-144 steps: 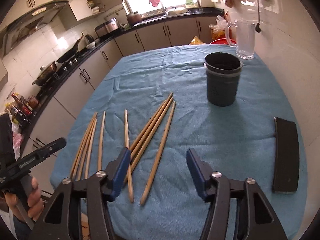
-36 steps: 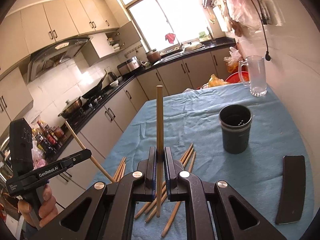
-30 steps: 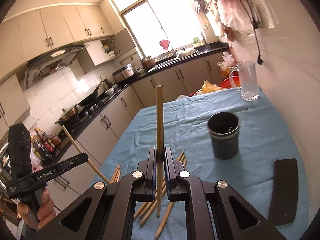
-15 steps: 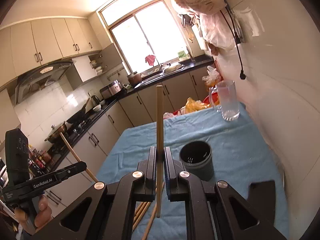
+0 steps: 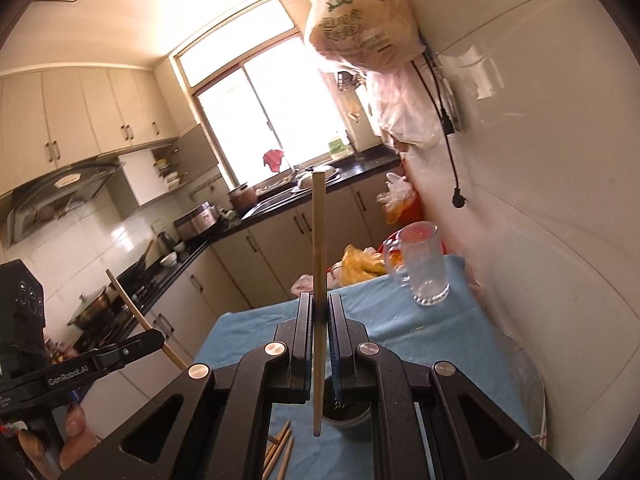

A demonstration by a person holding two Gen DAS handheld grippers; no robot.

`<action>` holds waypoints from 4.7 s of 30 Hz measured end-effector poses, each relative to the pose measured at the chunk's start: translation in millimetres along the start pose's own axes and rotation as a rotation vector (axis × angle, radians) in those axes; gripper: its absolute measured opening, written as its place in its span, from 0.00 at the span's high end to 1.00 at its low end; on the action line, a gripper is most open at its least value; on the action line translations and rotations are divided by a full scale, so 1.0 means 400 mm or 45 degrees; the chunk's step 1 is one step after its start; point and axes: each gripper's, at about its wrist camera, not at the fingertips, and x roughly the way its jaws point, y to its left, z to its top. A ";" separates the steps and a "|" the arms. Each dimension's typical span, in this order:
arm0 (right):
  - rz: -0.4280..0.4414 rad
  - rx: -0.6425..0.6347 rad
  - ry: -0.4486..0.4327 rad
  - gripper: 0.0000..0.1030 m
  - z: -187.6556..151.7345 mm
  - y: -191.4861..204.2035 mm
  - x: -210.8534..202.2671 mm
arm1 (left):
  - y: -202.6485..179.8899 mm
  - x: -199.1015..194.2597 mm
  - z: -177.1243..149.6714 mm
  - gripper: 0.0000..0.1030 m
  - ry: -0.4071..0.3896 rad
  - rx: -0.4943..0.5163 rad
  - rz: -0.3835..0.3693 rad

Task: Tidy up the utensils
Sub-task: 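Lower the chopsticks into the black holder and open both grippers, then move both open grippers back over the remaining chopsticks on the cloth, then close the left gripper on a chopstick while the right gripper grasps another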

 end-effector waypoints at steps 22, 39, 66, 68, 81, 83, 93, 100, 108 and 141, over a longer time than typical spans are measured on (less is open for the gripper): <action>-0.111 0.122 0.315 0.73 -0.090 -0.133 0.286 | 0.083 0.351 -0.051 0.66 0.249 -0.117 0.017; -0.092 0.090 0.185 0.47 -0.156 -0.075 0.063 | 0.079 0.105 -0.123 0.46 0.129 -0.058 0.039; 0.000 -0.072 0.640 0.42 -0.509 0.079 0.133 | 0.655 -0.219 -0.574 0.44 0.311 -0.509 0.420; -0.005 -0.081 0.655 0.42 -0.519 0.085 0.137 | 0.679 -0.219 -0.583 0.44 0.316 -0.533 0.433; -0.037 -0.090 0.679 0.42 -0.542 0.088 0.141 | 0.628 -0.123 -0.587 0.81 0.428 -0.439 0.267; -0.032 -0.089 0.684 0.42 -0.545 0.089 0.143 | 0.622 -0.099 -0.583 0.85 0.460 -0.432 0.277; -0.025 -0.091 0.681 0.42 -0.547 0.086 0.140 | 0.643 -0.038 -0.558 0.93 0.531 -0.439 0.353; -0.023 -0.078 0.684 0.42 -0.549 0.083 0.143 | 0.646 -0.038 -0.541 0.93 0.541 -0.427 0.364; -0.020 -0.090 0.700 0.42 -0.554 0.091 0.145 | 0.655 -0.001 -0.528 0.91 0.574 -0.419 0.418; -0.281 -0.457 1.093 0.69 -0.607 0.237 0.509 | 0.612 0.120 -0.459 0.93 0.686 -0.246 0.475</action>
